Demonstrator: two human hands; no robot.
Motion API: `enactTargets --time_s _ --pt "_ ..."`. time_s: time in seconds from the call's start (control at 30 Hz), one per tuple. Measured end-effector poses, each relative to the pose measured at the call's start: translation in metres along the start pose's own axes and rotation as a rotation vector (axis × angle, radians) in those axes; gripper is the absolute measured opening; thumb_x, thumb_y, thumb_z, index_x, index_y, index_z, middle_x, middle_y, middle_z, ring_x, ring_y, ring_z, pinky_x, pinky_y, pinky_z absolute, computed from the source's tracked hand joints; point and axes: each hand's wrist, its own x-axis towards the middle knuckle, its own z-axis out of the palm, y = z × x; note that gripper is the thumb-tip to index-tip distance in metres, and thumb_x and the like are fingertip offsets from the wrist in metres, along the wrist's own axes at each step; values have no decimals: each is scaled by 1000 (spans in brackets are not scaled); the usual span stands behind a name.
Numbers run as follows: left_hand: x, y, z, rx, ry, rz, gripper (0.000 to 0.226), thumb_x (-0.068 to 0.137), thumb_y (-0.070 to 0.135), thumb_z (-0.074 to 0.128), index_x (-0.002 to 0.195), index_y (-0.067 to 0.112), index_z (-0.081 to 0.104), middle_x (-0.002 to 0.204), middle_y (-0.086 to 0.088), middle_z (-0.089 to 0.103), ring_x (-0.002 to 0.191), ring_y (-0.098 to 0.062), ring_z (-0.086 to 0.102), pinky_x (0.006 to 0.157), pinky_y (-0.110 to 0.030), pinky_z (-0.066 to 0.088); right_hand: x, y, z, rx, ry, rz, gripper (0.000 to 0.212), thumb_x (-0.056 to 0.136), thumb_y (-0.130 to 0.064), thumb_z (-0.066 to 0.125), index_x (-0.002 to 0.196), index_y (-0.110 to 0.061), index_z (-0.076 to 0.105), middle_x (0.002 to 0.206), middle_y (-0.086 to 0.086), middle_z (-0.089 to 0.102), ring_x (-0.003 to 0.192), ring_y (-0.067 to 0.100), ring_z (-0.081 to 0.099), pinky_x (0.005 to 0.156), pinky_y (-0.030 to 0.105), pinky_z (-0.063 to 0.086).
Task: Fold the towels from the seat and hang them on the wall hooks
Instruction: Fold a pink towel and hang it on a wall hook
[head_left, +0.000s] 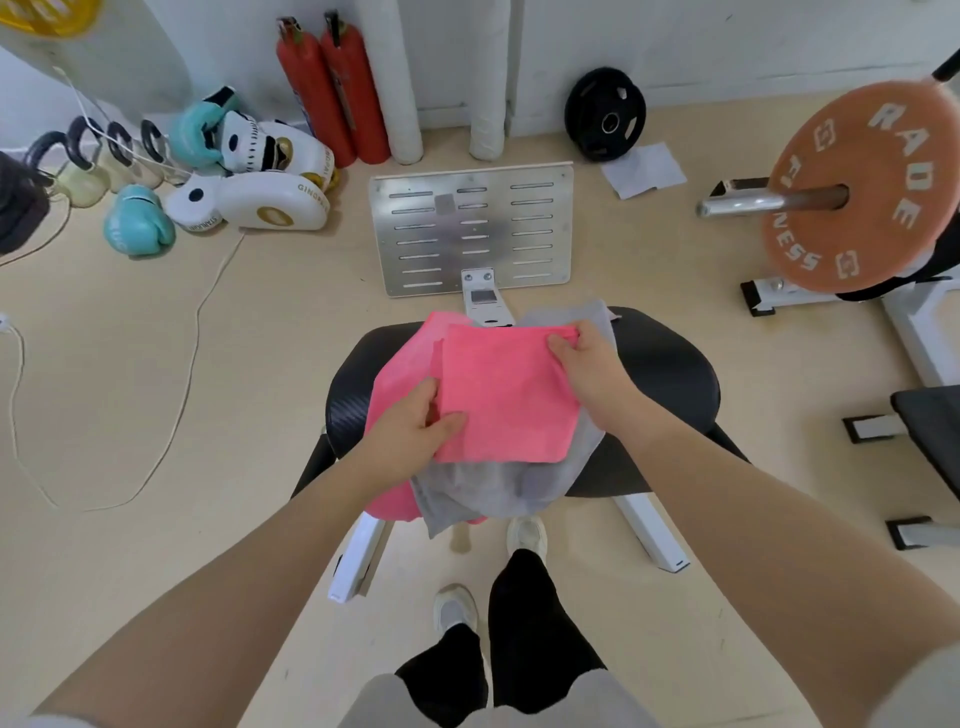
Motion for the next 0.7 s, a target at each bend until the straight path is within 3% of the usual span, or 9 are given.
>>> enactTargets --time_s 0.1,0.13,0.23,0.37,0.43,0.47,0.5,0.6,0.7 --pt "22 5 2 111 135 -103 19 94 26 49 87 13 37 68 4 36 61 -10 36 57 -24 31 19 3 6 -70 47 -6 12 96 -24 47 103 -14 48 77 -6 48 79 14 47 61 24 35" --pt "28 3 4 124 160 -147 23 94 28 48 80 15 35 66 5 33 59 -9 33 55 -23 29 25 6 7 -141 45 11 8 95 -24 49 95 -16 48 72 -6 46 70 12 45 56 21 32" --pt "34 -1 7 113 241 -198 40 95 37 44 64 17 28 62 4 29 58 -12 30 54 -26 26 38 11 8 -325 22 33 36 89 -17 51 59 -19 33 55 -3 31 51 13 32 50 22 28" --pt "33 -9 8 251 230 -232 47 94 41 46 59 14 29 57 0 32 53 -14 32 51 -26 25 41 6 7 -562 -40 -10 34 89 -18 49 57 -13 39 58 4 41 54 17 40 52 24 31" --pt "32 -7 4 316 282 -219 34 86 43 57 72 14 46 71 1 49 63 -15 46 58 -28 35 37 4 6 -781 -60 -92 13 88 -19 49 91 -9 57 92 10 56 86 24 53 73 28 42" --pt "33 -4 2 304 314 -206 34 81 43 63 92 14 52 88 -1 55 78 -19 54 68 -31 42 37 3 6 -881 -90 -121 31 86 -17 49 116 -11 53 115 11 54 109 28 48 90 35 39" --pt "36 0 0 270 350 -209 49 78 44 66 111 12 51 106 -4 55 95 -22 55 81 -35 45 36 0 7 -919 -146 -123 47 84 -16 49 131 -15 45 132 9 47 125 30 38 102 40 31" --pt "53 15 -9 270 415 -269 66 84 54 54 134 15 40 128 -6 52 121 -29 46 103 -43 36 42 -8 13 -841 -323 -81 53 92 -26 38 144 -24 29 151 6 31 144 24 13 115 46 8" --pt "69 22 -11 200 258 -290 62 92 48 43 143 16 28 139 -7 47 127 -29 43 107 -41 34 50 -8 18 -909 -463 -22 57 93 -56 29 137 -21 39 147 9 36 143 26 16 115 50 1"
